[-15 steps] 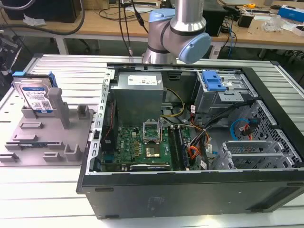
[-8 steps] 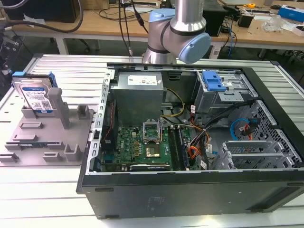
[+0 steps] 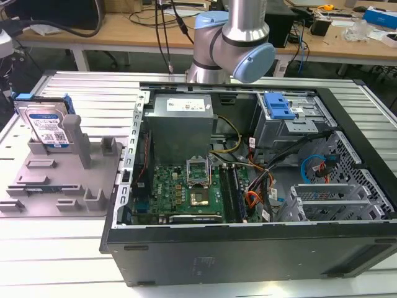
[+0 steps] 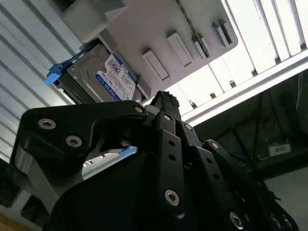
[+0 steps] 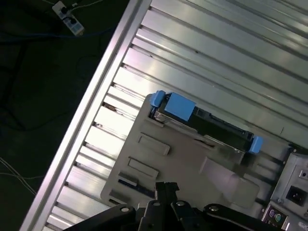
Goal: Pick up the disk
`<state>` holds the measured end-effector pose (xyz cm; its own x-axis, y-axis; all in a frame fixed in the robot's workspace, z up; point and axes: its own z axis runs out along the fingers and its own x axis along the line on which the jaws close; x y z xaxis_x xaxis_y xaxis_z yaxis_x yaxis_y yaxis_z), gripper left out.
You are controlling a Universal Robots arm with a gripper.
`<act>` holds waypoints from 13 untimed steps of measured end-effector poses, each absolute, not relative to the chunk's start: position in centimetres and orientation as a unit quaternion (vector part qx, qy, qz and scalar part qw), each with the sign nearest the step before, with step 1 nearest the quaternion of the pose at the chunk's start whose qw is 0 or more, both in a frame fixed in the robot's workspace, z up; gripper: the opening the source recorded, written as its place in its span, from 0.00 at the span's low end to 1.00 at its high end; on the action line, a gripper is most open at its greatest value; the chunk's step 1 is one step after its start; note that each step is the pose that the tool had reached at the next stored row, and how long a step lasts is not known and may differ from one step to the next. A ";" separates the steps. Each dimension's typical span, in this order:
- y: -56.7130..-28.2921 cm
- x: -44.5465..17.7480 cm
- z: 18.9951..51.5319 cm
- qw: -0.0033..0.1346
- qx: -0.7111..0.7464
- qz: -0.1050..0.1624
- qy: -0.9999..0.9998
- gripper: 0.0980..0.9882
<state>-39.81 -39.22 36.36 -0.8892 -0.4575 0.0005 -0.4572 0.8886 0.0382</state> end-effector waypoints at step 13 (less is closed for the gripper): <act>-39.2 -39.8 36.4 0.008 0.411 -0.017 -0.912 0.50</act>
